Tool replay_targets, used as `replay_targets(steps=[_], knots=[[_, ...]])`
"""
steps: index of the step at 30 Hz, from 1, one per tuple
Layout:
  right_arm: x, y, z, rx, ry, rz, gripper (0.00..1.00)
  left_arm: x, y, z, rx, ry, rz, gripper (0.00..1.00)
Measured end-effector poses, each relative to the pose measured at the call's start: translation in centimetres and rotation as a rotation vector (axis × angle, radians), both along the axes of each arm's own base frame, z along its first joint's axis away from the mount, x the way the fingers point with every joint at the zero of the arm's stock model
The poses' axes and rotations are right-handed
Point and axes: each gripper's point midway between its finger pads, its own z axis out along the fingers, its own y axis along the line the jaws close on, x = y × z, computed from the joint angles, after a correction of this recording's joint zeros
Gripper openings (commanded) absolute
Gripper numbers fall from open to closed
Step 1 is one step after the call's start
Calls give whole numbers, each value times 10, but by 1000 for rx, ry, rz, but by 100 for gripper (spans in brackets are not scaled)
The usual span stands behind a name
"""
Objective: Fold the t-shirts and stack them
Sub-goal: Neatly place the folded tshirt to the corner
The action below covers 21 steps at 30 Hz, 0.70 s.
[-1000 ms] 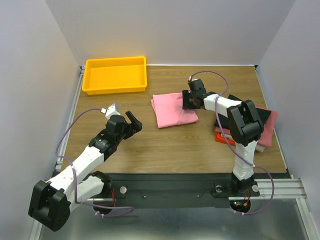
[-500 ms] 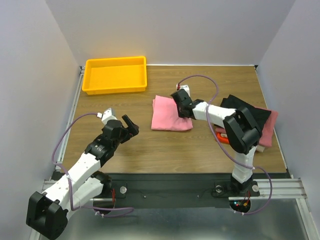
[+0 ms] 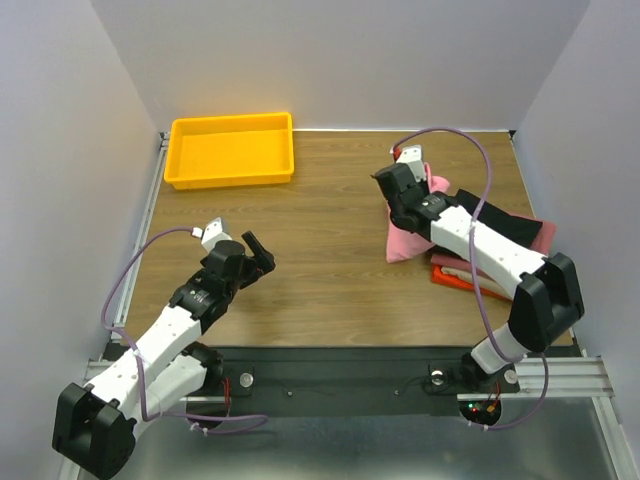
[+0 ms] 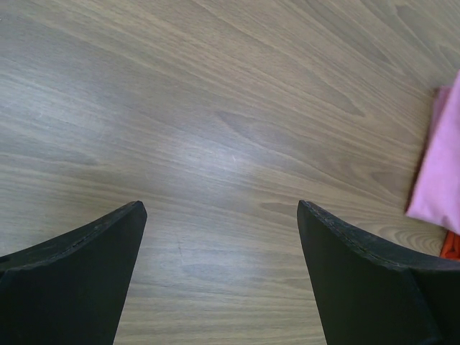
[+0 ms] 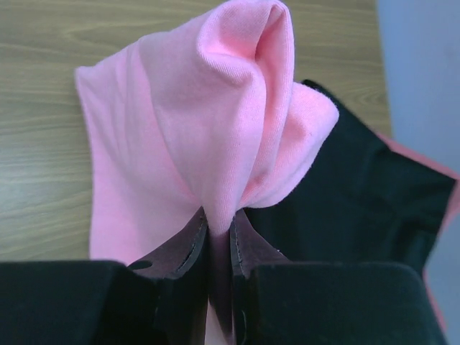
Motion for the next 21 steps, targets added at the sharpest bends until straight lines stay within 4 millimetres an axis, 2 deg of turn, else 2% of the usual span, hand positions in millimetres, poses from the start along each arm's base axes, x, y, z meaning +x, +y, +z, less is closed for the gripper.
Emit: replay_targets(steps=[9, 16, 21], knots=[[-4, -55, 45, -75, -50, -86, 0, 0, 3, -1, 17, 13, 12, 99], [-16, -104, 78, -52, -96, -153, 0, 5, 3, 12, 13, -12, 18, 99], [-25, -125, 94, -9, -125, -181, 0, 7, 3, 13, 24, -10, 20, 99]])
